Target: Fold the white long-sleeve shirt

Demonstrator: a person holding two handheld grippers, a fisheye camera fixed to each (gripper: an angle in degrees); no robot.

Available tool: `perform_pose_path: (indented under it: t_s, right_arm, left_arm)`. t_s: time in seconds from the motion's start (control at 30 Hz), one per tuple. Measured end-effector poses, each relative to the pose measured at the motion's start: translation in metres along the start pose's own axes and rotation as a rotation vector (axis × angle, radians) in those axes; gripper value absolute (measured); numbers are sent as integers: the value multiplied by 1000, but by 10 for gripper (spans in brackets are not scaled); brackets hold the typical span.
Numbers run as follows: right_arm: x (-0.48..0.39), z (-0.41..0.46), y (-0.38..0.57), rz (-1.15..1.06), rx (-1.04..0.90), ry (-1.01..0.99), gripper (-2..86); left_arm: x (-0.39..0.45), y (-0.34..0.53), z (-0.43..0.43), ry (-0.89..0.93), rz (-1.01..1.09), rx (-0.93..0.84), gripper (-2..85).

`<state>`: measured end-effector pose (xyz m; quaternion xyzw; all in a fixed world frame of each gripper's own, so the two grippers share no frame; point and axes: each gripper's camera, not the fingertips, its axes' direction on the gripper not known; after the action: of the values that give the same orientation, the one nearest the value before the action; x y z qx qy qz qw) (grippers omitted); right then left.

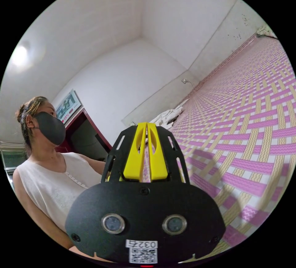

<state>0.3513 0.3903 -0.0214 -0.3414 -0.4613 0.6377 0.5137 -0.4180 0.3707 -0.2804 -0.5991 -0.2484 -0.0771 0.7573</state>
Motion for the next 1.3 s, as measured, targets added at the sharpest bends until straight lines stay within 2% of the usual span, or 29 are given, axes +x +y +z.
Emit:
perform_pose_path:
  t_s: [0.03, 0.13, 0.2, 0.27, 0.3, 0.37, 0.47, 0.63, 0.73, 0.8, 0.87, 0.9, 0.97, 1.03, 1.07, 1.13, 1.17, 1.3]
  right_arm:
    - [0, 3, 1, 2, -5, -2, -10]
    - [-3, 7, 7, -3, 9, 21, -10]
    - [-4, 8, 11, -7, 26, 22, -10]
    - [-8, 7, 17, -19, 70, 39, -10]
    - [-10, 6, 19, -26, 84, 44, -10]
    - [-16, 2, 28, -44, 152, 82, -10]
    - [-21, -4, 40, -42, 251, 135, -10]
    - [-26, 1, 55, -38, 315, 139, -10]
    - [-28, 14, 58, -37, 301, 131, -9]
    - [-28, 22, 60, -35, 291, 110, -9]
    - [-30, 35, 61, -49, 263, 72, -6]
    - [-32, 40, 61, -64, 246, 70, -5]
    - [-51, 71, 54, -144, 107, 101, 13]
    - [-72, 108, 47, -205, -40, 176, 51]
    - [-87, 138, 44, -254, -158, 208, 84]
    - [-104, 187, 44, -318, -355, 244, 98]
    - [-111, 218, 48, -347, -469, 297, 104]
    - [-134, 290, 72, -486, -676, 450, 114]
  left_arm:
    - [17, -4, -13, 74, 31, 57, -6]
    - [83, -13, -40, 74, 166, 124, -8]
    - [126, -16, -47, 163, 271, 150, -9]
    - [179, -19, -37, 494, 342, 130, -10]
    - [194, -19, -31, 584, 367, 114, -10]
    - [260, -14, -4, 903, 448, 0, -10]
    - [320, -3, 27, 1108, 465, -188, -7]
    - [312, 11, 14, 1348, 458, -181, -7]
    - [256, 17, -25, 1294, 422, -29, 4]
    - [215, 25, -49, 1136, 384, 63, 14]
    - [170, 40, -69, 837, 317, 113, 25]
    - [160, 45, -72, 779, 306, 112, 29]
    - [134, 62, -75, 621, 276, 77, 44]
    - [125, 74, -70, 563, 261, 19, 62]
    - [124, 82, -68, 587, 269, -15, 74]
    - [128, 92, -69, 636, 289, -21, 84]
    - [131, 97, -71, 609, 291, -5, 87]
    - [133, 105, -92, 477, 273, 128, 89]
